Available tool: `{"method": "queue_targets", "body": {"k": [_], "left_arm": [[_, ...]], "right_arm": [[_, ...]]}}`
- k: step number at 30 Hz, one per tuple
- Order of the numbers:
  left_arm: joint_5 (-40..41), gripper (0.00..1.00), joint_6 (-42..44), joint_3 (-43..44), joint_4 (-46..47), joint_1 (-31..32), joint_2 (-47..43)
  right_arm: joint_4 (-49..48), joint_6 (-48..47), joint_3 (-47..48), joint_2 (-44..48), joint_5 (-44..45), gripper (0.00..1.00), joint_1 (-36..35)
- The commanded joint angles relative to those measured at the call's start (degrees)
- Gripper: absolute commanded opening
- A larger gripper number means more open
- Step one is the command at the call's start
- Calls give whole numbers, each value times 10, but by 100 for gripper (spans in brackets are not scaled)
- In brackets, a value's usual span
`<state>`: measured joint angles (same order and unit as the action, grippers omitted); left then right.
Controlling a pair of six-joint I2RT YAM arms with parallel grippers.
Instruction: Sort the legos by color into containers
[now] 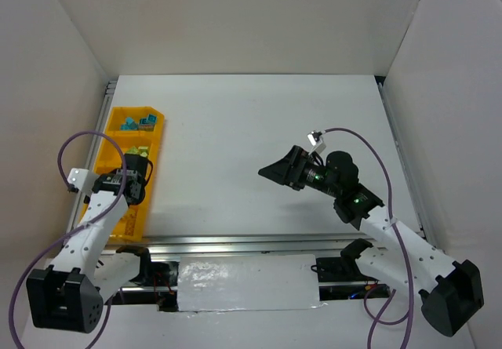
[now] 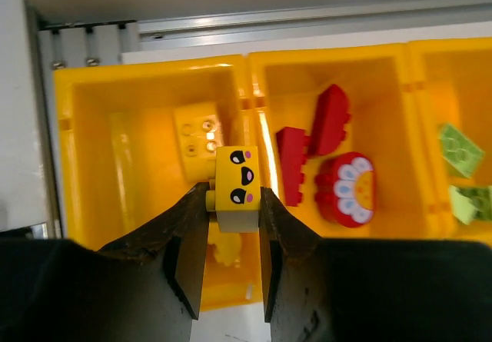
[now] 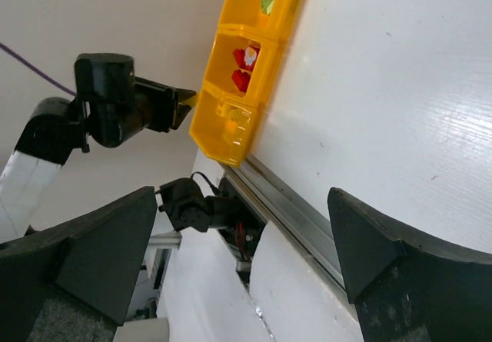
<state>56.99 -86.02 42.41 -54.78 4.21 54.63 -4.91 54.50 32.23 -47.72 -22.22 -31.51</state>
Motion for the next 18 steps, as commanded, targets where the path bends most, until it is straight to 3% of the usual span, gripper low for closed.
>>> {"method": "queue_targets", "body": {"k": [1, 7, 8, 11, 14, 18], "left_arm": [[46, 11, -135, -8, -84, -4, 26], [38, 21, -184, -22, -111, -12, 49], [39, 26, -187, -25, -110, -12, 43], [34, 73, -154, -40, -75, -13, 29], [34, 99, -142, -37, -63, -14, 21], [32, 100, -132, -25, -67, -14, 17]], "right_arm": [[-10, -18, 0, -9, -24, 100, 5], [-1, -25, -7, -19, -43, 100, 3], [2, -25, -7, -19, -42, 100, 4], [1, -25, -8, -19, -45, 100, 4], [4, -26, -3, -19, -47, 100, 4], [17, -38, 12, -20, -42, 100, 4]]}}
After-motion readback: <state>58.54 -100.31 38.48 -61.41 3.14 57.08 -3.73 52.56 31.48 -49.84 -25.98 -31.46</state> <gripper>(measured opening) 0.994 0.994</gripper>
